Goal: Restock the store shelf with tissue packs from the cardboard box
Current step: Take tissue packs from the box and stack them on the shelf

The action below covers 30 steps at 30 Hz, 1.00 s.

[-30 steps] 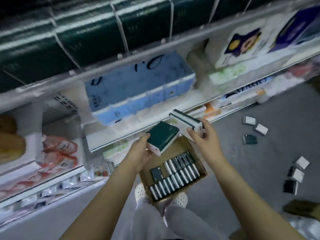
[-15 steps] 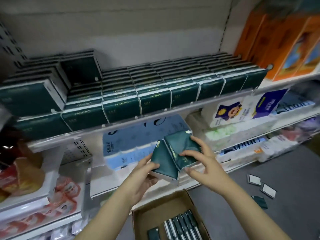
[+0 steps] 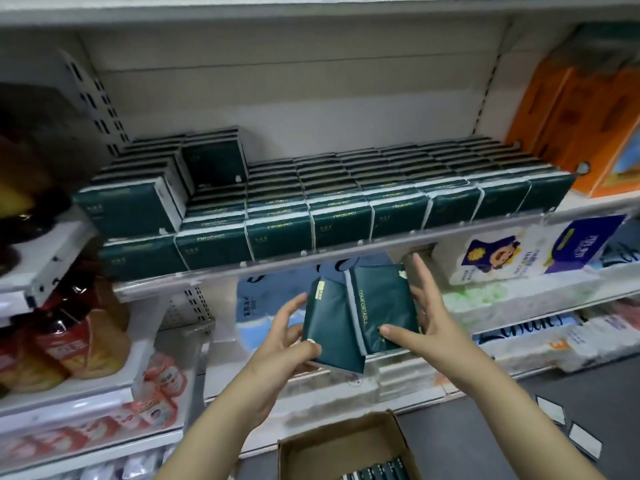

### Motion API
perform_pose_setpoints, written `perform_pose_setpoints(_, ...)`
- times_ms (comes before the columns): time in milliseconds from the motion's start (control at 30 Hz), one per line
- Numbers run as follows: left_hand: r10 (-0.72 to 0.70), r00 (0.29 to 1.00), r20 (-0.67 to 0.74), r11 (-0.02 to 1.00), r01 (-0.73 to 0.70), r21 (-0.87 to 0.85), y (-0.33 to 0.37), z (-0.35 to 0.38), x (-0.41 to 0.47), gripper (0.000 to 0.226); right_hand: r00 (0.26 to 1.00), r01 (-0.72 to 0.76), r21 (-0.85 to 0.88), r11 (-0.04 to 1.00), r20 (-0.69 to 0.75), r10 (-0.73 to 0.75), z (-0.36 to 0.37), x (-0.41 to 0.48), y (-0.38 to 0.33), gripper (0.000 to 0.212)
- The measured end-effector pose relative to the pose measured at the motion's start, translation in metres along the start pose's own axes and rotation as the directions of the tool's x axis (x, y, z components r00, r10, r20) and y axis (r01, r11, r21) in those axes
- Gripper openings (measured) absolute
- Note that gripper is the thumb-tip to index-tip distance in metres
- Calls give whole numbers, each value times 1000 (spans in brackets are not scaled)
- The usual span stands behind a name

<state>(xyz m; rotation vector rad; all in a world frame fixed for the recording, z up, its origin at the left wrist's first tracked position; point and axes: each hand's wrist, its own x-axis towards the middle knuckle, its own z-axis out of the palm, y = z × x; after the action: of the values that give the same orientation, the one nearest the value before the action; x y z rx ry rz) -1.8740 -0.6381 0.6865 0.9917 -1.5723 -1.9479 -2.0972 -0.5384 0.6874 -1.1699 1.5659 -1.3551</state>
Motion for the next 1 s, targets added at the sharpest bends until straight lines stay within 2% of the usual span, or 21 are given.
perform_pose_setpoints(100, -11, 998, 67, 1000, 9, 24, 9, -15, 0, 92, 992, 6, -50, 999, 126, 1, 2, 15, -17, 103)
perform_pose_setpoints(267, 5, 991, 134, 1000, -8, 25, 18, -32, 6, 105, 948, 3, -65, 998, 318, 18, 19, 41, -48, 87)
perform_pose_setpoints(333, 17, 991, 136, 1000, -17, 1, 25, -41, 10, 98, 940, 14, -76, 997, 340, 12, 29, 51, -56, 87)
perform_pose_setpoints(433, 57, 992, 112, 998, -54, -25, 41, -60, 20, 73, 938, 34, -86, 996, 347, -2, 41, 69, -69, 90)
perform_pose_setpoints(600, 205, 979, 5, 969, -204, 139, 82, -92, 34, 34, 967, 41, 42, 998, 249, -50, 61, 97, -91, 113)
perform_pose_setpoints(700, 381, 922, -63, 901, -355, 251, 108, -111, 39, 28, 979, 108, 113, 988, 158, -125, 74, 117, -104, 107)
perform_pose_setpoints(833, 528, 843, -107, 819, -471, 327, 143, -144, 39, 29, 991, 132, 315, 940, -17, -134, 88, 148, -114, 78)
perform_pose_setpoints(867, 556, 820, -137, 804, -488, 339, 151, -153, 40, 27, 990, 140, 357, 924, -41, -134, 92, 156, -116, 77)
perform_pose_setpoints(933, 618, 760, -201, 767, -527, 366, 165, -169, 40, 24, 985, 173, 401, 900, -93, -148, 100, 172, -120, 89)
perform_pose_setpoints(1000, 671, 689, -274, 727, -539, 425, 178, -189, 41, 23, 978, 192, 450, 872, -159, -134, 108, 190, -124, 77)
